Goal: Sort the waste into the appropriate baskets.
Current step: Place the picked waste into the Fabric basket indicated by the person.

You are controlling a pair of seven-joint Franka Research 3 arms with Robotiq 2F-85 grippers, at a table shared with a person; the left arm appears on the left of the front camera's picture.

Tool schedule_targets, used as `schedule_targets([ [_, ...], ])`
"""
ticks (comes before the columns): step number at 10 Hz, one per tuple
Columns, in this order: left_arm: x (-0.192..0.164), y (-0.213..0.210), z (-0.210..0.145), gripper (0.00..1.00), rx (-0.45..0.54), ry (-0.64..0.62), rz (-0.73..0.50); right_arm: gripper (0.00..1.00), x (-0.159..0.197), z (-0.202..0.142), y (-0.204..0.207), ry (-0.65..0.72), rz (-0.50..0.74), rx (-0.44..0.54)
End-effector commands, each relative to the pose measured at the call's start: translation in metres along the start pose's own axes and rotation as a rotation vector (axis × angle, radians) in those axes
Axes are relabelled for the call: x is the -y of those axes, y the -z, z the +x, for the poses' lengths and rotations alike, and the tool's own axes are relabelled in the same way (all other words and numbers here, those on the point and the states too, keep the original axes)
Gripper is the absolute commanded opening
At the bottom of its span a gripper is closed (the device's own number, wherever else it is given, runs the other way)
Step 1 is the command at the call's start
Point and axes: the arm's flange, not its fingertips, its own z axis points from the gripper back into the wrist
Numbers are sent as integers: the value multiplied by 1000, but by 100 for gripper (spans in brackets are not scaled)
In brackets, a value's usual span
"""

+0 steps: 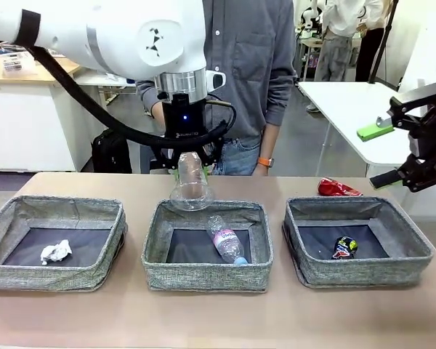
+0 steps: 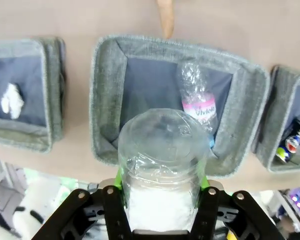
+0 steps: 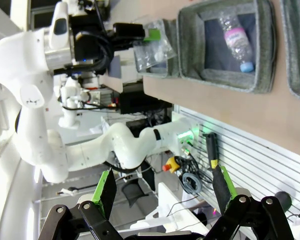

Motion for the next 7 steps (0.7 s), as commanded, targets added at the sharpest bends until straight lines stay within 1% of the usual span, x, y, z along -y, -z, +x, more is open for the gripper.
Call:
schedule_targets([
  [1, 4, 30, 16, 56, 113, 62, 32, 100, -1, 0, 0, -12, 17, -2],
  [2, 2, 40, 19, 56, 127, 55, -15, 100, -1, 0, 0, -12, 17, -2],
  [3, -2, 45, 21, 56, 153, 35, -37, 100, -1, 0, 0, -12, 17, -2],
  [4, -5, 47, 23, 56, 116, 31, -47, 100, -1, 0, 0, -12, 17, -2],
  [6, -5, 48, 23, 56, 100, 33, -39, 100, -1, 0, 0, -12, 17, -2],
  [7, -5, 50, 23, 87, 77, 45, -49, 100, -1, 0, 0, -12, 17, -2],
])
